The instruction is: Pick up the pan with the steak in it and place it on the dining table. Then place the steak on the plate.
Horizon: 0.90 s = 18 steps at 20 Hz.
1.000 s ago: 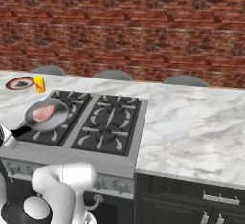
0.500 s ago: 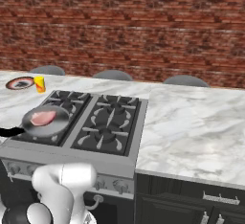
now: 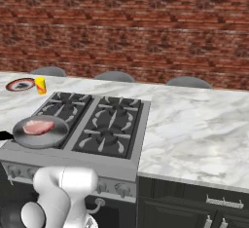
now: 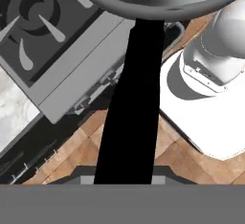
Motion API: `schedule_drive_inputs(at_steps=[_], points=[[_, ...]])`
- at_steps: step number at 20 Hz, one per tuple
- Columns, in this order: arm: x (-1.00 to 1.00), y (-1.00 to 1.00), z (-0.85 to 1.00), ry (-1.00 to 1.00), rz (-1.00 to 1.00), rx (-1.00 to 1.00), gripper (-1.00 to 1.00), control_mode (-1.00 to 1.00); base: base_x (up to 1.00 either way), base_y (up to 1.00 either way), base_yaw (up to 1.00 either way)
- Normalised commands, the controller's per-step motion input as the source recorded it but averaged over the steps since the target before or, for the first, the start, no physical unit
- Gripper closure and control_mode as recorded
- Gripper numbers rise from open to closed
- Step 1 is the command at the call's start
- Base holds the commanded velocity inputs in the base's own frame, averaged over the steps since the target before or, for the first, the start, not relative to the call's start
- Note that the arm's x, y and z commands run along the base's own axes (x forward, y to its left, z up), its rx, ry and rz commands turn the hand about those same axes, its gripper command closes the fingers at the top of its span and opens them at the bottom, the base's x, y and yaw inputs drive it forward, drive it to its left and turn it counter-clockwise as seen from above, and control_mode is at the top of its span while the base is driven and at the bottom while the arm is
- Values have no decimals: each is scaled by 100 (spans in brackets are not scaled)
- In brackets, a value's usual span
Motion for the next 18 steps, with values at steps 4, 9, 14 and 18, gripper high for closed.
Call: schedule_drive_inputs(at_steps=[4,9,14,18], points=[[-60,0,54,-1,-18,-7,100,-100,0,0,0],[-62,3,52,-17,-15,-14,100,-100,0,0,0],[-60,0,39,-19,-11,-13,100,-100,0,0,0],[-17,0,11,-3,0,-3,100,-100,0,0,0]])
